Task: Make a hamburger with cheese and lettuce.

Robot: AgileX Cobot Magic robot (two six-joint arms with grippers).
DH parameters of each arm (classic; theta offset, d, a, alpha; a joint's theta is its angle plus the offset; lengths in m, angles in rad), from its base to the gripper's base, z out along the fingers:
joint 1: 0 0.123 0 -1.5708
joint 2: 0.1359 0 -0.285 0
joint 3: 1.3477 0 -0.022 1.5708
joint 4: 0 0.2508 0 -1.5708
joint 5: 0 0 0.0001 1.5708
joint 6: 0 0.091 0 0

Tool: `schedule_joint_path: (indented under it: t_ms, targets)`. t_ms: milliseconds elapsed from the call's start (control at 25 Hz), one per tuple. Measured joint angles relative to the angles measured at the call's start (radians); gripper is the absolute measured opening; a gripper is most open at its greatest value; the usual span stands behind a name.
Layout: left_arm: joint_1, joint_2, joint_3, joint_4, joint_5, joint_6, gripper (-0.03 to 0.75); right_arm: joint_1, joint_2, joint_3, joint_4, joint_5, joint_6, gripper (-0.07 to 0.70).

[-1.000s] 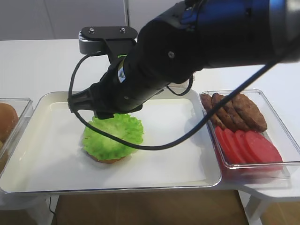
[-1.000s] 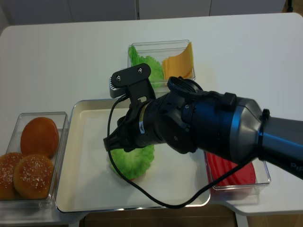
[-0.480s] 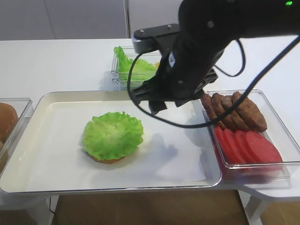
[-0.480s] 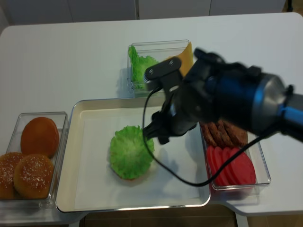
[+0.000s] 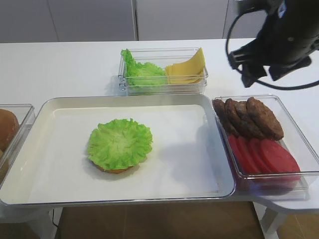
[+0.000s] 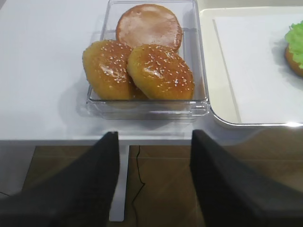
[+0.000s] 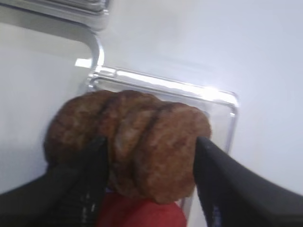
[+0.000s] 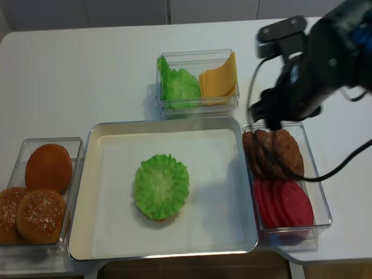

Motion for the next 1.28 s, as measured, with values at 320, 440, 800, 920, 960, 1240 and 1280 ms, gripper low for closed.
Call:
schedule_joint_path:
  t_ms: [320, 440, 800, 920, 960, 1240, 1280]
  targets:
    - [0.000, 0.000, 0.000, 0.000, 0.000, 0.000, 0.362, -0.161, -0.135, 0.063, 0.088, 0.074, -0.063, 0.426]
    - [0.000, 0.000, 0.000, 0.000, 0.000, 0.000, 0.362, -0.165, -0.198, 0.118, 0.098, 0.108, -0.063, 0.426]
    - [0.000, 0.000, 0.000, 0.000, 0.000, 0.000, 0.362, -0.165, -0.522, 0.277, 0.147, 0.188, -0.067, 0.426]
    - [0.000, 0.000, 0.000, 0.000, 0.000, 0.000, 0.362, -0.165, -0.656, 0.325, 0.147, 0.232, -0.067, 0.426]
    - [0.000, 0.000, 0.000, 0.000, 0.000, 0.000, 0.362, -0.165, -0.693, 0.337, 0.147, 0.249, -0.067, 0.426]
    - [0.000, 0.000, 0.000, 0.000, 0.000, 0.000, 0.362, -0.165, -0.970, 0.400, 0.149, 0.315, -0.067, 0.419]
    - [0.000, 0.000, 0.000, 0.000, 0.000, 0.000, 0.362, -0.165, -1.008, 0.407, 0.149, 0.318, -0.067, 0.419]
